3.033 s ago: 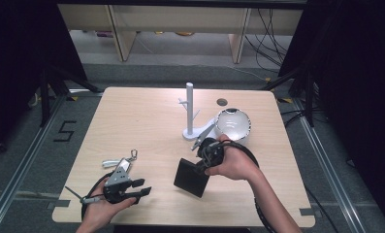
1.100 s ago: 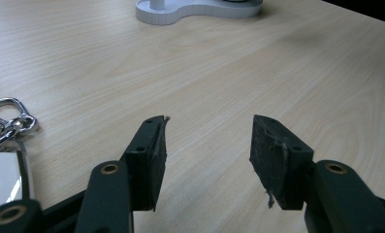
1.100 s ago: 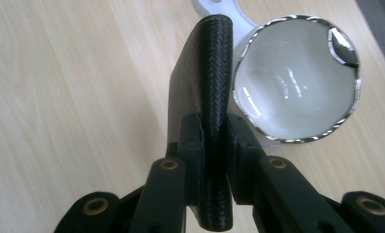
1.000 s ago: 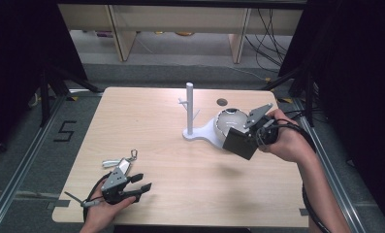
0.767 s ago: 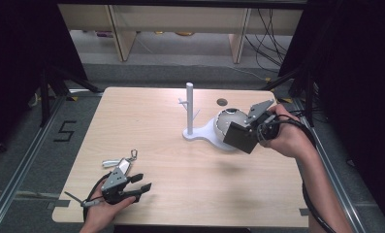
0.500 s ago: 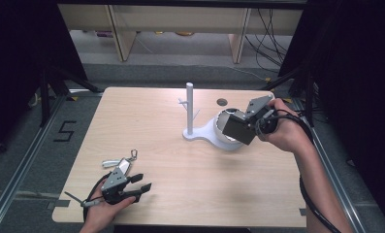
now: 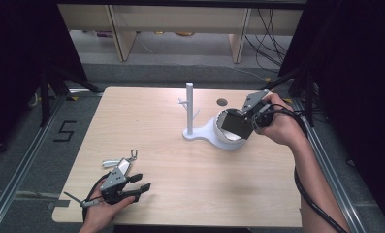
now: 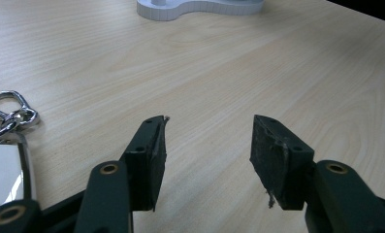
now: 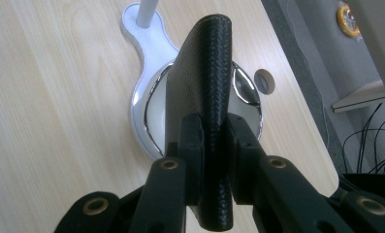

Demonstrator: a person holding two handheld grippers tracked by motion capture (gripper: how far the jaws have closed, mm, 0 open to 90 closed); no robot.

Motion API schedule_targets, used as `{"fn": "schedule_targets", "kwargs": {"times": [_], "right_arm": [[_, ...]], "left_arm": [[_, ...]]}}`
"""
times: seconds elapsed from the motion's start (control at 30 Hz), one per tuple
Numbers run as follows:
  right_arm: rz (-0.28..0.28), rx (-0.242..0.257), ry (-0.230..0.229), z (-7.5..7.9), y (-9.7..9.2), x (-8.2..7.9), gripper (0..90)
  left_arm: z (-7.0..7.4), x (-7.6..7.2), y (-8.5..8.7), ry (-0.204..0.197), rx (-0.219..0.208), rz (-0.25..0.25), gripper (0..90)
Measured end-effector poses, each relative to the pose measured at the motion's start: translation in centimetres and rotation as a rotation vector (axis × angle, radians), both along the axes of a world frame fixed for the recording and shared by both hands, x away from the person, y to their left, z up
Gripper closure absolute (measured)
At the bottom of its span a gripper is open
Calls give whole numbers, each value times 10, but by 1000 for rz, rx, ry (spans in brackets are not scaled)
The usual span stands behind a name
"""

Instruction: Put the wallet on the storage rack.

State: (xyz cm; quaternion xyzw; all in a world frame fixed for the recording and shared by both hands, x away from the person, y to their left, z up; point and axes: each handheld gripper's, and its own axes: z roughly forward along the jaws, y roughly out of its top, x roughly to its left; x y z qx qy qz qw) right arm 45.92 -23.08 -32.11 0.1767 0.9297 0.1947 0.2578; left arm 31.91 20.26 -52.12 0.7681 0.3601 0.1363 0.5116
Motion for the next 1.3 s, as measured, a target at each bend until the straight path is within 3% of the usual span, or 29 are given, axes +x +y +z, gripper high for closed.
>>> {"fn": "schedule_targets", "kwargs": {"times": [0.03,0.47,1.0,1.07,1.3], "right_arm": [[20,-2,-8,0,0,2,796],[11,-17,-22,-5,5,15,796],[15,-37,19,-32,5,34,795],[5,-23,44,-38,6,37,794],[-2,-5,48,-44,5,42,791]], "left_arm": [[0,0,0,1,-2,2,465],[0,0,-1,2,-1,0,465],[0,0,-1,4,5,8,464],[-1,0,-2,3,-3,5,465],[0,-1,-2,4,6,10,464]]}}
